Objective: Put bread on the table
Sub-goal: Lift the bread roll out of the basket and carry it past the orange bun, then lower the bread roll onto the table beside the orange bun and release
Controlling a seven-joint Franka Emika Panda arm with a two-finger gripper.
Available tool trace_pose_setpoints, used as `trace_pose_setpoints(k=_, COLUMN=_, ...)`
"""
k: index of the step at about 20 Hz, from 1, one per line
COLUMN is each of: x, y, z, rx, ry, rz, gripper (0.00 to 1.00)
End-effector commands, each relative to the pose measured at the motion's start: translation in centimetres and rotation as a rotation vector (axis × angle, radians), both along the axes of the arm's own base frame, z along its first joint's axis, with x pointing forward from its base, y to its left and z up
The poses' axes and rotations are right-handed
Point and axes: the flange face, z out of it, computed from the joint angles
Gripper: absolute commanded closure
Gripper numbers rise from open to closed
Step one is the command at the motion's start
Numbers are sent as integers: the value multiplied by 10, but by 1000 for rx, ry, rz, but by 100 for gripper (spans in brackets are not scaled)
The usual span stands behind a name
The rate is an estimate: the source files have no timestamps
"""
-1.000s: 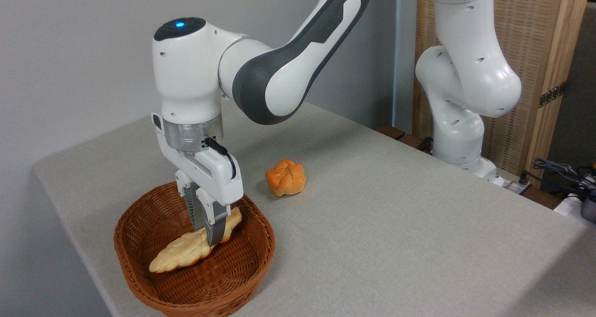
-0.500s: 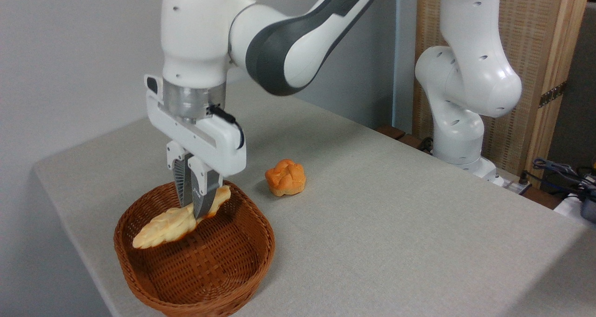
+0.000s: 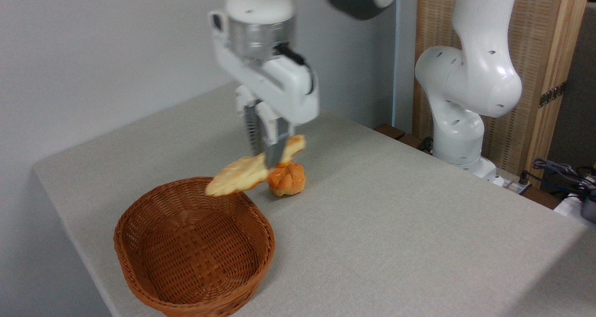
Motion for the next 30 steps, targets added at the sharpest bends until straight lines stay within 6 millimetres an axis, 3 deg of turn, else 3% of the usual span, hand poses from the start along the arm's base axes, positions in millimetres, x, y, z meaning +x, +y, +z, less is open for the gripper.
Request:
trace_pose_setpoints(k=1, x=-54, y=19, z=-16, rx=28, ry=12, rz=-121, gripper=77)
trace_pose_setpoints(k=3, x=-61, y=13, z=-33, rx=57, ry=48, rz=-148, gripper=73)
trace_pose_setpoints(k=4, x=-64, y=8, z=-38, rx=78, ry=72, rz=-166, gripper=67)
trace_pose_setpoints(k=7, x=-68, y=5, z=-45, rx=127, ry=119, rz=-198, gripper=43)
trace_pose_setpoints(k=9, x=-67, y=0, z=-49, rx=132, ry=127, rz=-208, gripper=16)
trace_pose_setpoints(k=11, x=-65, y=-3, z=-51, rx=138, ry=131, rz=-212, gripper=0)
trace_pose_setpoints(k=23, x=-60, y=3, z=-39, rx=138, ry=107, rz=-199, gripper=0)
trace_pose_setpoints(k=27, x=-53, y=7, z=-21, rx=136, ry=71, rz=-181, gripper=0)
trace_pose_setpoints(k=30, x=-42, y=32, z=6, rx=116, ry=22, rz=-116, gripper=0)
